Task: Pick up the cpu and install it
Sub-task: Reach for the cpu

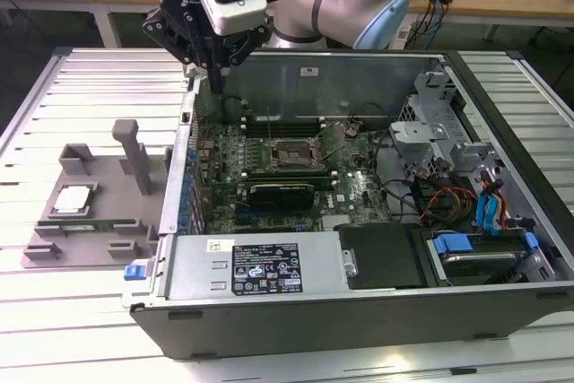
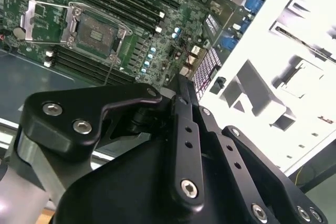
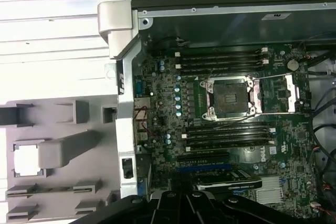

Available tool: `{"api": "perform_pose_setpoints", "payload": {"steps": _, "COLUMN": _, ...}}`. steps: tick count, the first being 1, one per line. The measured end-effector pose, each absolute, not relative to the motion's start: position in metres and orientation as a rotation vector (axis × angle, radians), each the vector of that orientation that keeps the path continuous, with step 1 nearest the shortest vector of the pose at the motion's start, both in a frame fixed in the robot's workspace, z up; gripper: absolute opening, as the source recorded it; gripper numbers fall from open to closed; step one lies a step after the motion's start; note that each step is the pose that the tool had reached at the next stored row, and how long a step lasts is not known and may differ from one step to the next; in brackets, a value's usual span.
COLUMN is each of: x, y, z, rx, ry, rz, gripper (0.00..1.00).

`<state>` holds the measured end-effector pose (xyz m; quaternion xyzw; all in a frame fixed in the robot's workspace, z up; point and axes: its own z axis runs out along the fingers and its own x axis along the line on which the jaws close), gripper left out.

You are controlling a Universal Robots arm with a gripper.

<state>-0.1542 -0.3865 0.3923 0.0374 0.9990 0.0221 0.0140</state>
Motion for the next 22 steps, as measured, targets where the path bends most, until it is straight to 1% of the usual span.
{"api": "perform_pose_setpoints", "payload": {"steps": 13, "x": -0.178, "y": -0.378, "z": 0.39, "rx": 0.116, "ry": 3.11, "rz": 0.069, "gripper": 0.11}}
{"api": "perform_pose_setpoints", "payload": {"steps": 22, "x": -0.216, "y": -0.363, "z": 0.387, "rx": 0.116, "ry": 3.109, "rz": 0.069, "gripper": 0.11}}
